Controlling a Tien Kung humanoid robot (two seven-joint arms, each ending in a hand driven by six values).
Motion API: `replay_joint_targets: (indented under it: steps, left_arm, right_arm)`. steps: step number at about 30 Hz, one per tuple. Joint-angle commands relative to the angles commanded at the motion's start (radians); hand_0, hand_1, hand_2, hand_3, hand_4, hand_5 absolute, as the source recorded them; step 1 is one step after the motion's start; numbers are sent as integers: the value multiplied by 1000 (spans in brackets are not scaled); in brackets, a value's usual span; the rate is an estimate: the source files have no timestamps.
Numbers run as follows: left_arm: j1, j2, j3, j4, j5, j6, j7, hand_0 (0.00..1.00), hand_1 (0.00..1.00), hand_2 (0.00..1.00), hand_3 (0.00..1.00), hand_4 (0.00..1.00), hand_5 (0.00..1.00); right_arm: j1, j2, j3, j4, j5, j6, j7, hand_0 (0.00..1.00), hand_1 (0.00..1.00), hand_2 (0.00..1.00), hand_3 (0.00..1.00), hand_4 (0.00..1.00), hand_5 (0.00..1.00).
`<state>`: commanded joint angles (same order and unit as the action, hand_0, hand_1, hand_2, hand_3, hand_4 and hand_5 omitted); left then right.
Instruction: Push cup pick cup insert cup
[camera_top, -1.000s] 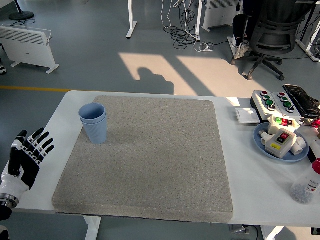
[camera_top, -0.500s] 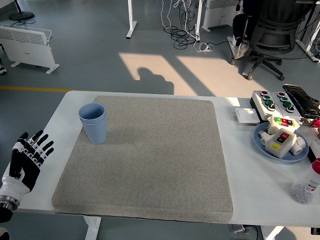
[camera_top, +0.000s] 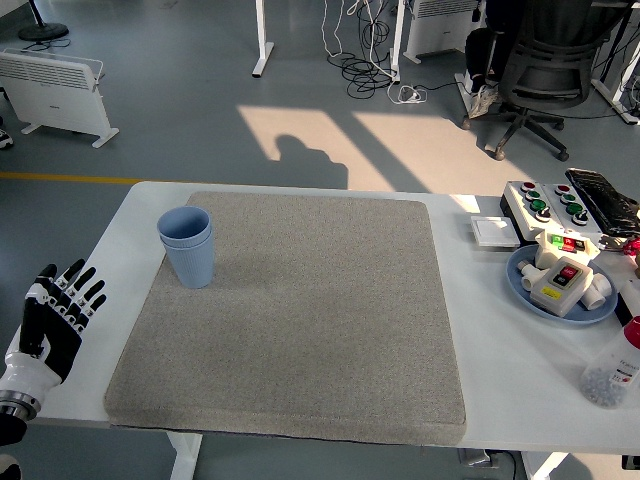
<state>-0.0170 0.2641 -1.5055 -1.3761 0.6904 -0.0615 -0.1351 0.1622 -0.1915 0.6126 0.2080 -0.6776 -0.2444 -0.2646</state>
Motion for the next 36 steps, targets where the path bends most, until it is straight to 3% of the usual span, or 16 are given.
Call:
replay_joint_targets:
  steps: [36]
  left_arm:
    - [-15, -6, 5, 23, -28, 20, 17, 982, 955, 998, 998, 653, 998]
  right_arm:
    - [15, 3, 3, 0, -4, 3, -4, 707, 633, 641, 584, 118, 398]
